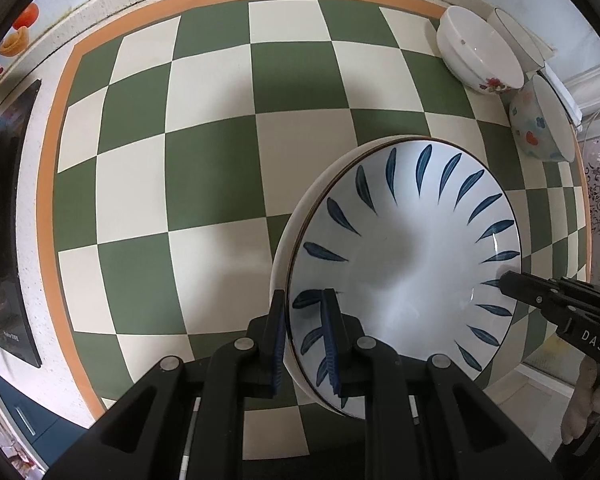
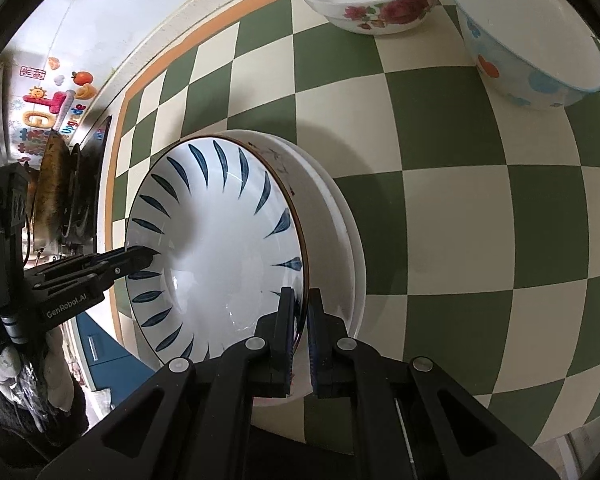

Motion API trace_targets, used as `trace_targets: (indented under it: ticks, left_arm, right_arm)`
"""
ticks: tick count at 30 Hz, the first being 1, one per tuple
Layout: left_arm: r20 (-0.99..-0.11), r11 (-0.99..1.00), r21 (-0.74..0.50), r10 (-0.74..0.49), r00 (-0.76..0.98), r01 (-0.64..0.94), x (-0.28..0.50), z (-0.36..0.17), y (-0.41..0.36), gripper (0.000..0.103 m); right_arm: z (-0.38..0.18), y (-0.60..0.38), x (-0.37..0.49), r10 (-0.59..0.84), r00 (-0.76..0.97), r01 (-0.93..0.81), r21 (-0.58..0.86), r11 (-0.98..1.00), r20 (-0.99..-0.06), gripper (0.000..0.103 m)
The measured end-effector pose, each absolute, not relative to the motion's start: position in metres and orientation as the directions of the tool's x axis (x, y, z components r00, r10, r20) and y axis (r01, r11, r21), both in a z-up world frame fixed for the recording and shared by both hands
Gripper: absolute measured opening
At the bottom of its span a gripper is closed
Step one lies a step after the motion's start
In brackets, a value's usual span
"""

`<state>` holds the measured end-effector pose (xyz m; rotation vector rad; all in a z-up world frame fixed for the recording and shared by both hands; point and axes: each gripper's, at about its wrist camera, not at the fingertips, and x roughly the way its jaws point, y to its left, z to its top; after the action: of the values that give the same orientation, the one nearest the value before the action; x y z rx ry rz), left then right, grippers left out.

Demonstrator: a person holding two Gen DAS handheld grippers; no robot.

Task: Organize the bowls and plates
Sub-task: 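Set the plate stack down on the cloth and open the right tool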

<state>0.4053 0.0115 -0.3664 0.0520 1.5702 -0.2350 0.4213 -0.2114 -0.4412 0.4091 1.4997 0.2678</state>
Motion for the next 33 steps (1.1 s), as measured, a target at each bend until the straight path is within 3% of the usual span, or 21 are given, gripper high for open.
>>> trace_targets:
  ticks: [21,31,33]
  left_arm:
    - [-0.991,0.988,-0.124,-0.119,-0.054,0.095,0.404,-0.380,0.018,0.016]
    - [-0.997,0.997,-0.070,-0.070,0.017,0.038,0.387,-0.354,0.023,0.017]
    - [-0.996,0.997,-0.067,-0.069,0.048,0.043,0.378,-0.343,0.023,0.017]
  right_arm:
    - [-0.447,-0.212,0.431,0.391,0.017,0.092,0.391,0.916,-0.920,0.011]
    - [-0.421,-0.209,0.425,0.347,0.038,0.048,0.349,0.936,-0.937,0.014]
    - [-0.406,-0.203,0.416,0.325,0.055,0.027,0.327,0.945,-0.944,0.021]
